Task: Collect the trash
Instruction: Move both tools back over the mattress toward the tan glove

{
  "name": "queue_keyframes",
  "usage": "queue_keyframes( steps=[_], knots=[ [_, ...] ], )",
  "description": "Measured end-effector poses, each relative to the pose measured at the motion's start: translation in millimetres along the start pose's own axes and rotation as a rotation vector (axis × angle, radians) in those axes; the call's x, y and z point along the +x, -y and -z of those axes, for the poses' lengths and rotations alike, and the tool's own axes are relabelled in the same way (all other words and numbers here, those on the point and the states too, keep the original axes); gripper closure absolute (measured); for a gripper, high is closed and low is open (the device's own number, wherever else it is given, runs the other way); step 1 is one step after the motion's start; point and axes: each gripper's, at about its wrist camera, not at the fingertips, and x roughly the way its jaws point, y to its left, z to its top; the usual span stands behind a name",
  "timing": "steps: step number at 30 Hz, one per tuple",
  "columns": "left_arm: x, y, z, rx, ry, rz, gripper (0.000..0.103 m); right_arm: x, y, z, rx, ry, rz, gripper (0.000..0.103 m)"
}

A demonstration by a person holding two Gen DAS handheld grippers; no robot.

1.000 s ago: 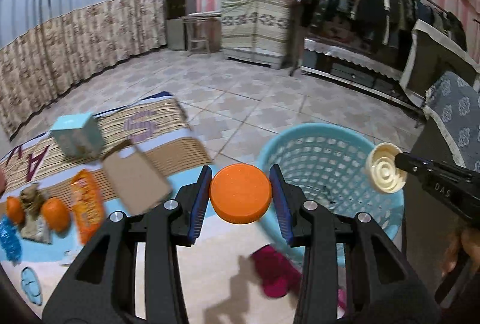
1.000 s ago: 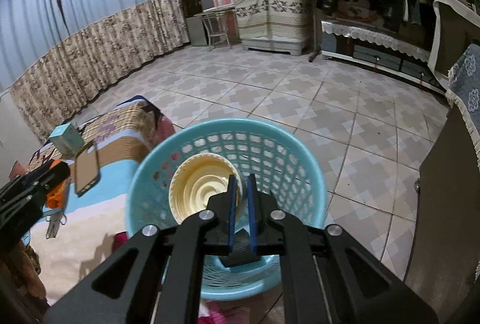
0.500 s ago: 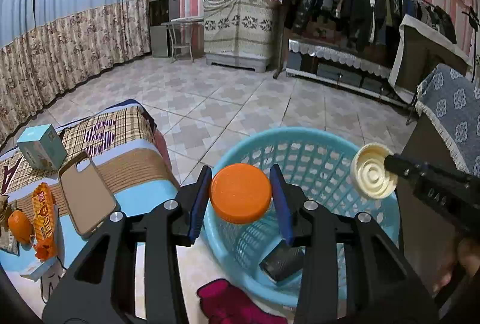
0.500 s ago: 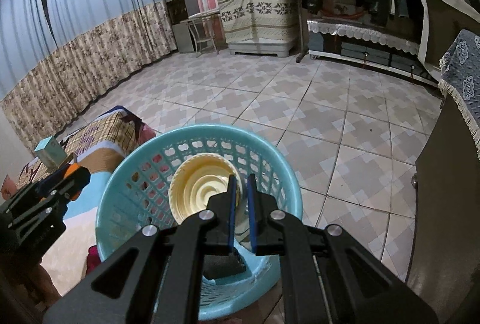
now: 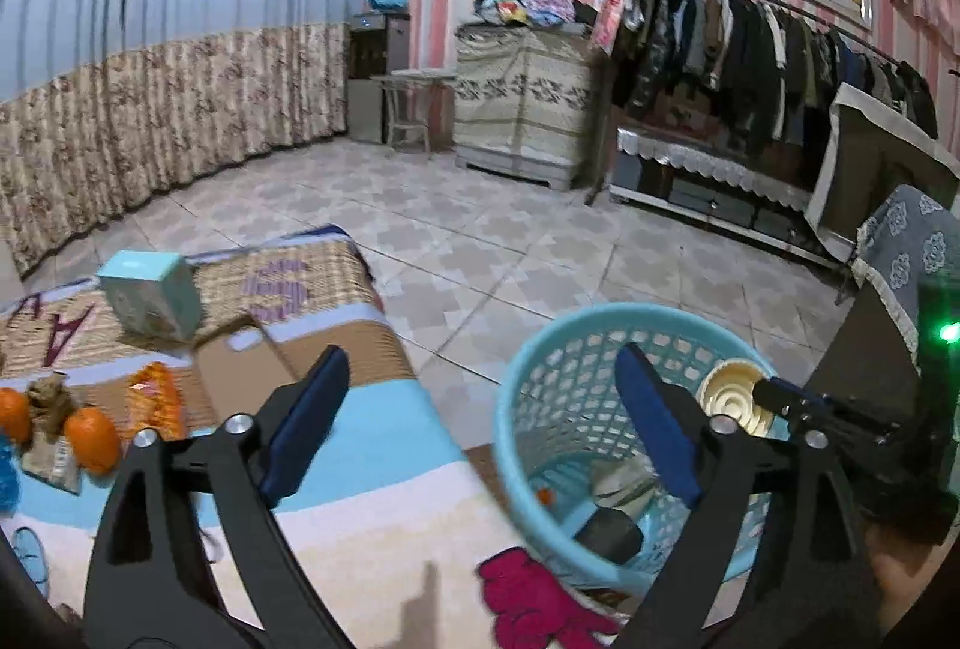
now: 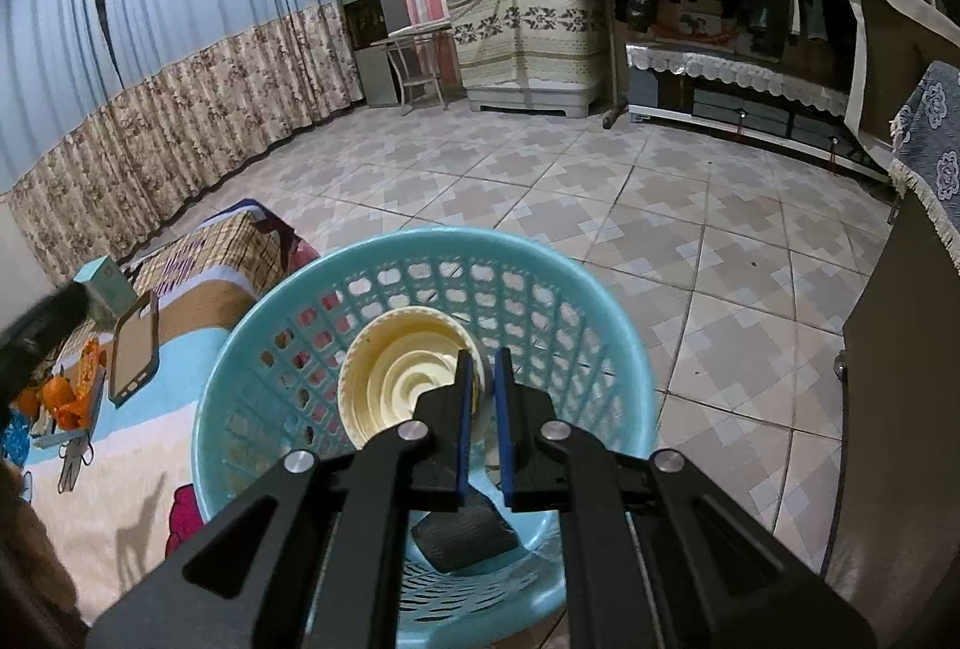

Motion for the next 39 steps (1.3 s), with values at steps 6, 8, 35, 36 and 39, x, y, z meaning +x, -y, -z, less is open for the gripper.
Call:
queue_keyframes(
  steps=[6,8,35,36,39],
  knots=[
    [-22,-17,1,0.003,0.029,-0.048,0.006,9,-16,4,-0.032,-0.01,-0.01,0.092],
    [-25,-21,2,0.008,0.031,-0.055,0.005,9,-18,2,-0.039,-0.006,-0.011,0.09],
    [-95,-178,6,-0.132,0.038,-0.248,0.005,-44,-132,8,-0.117,0.148,-0.086,0.005],
    [-98,-188,8,-0.137,0.036,-0.263,0.005,-45,-143,10,-0.121,0.148,-0.102,0.005],
    [-105,-226,17,-0.17,0.024,-0.317,0.005,-43,-175,18,-0.152,0.14,-0.137,0.005]
  ],
)
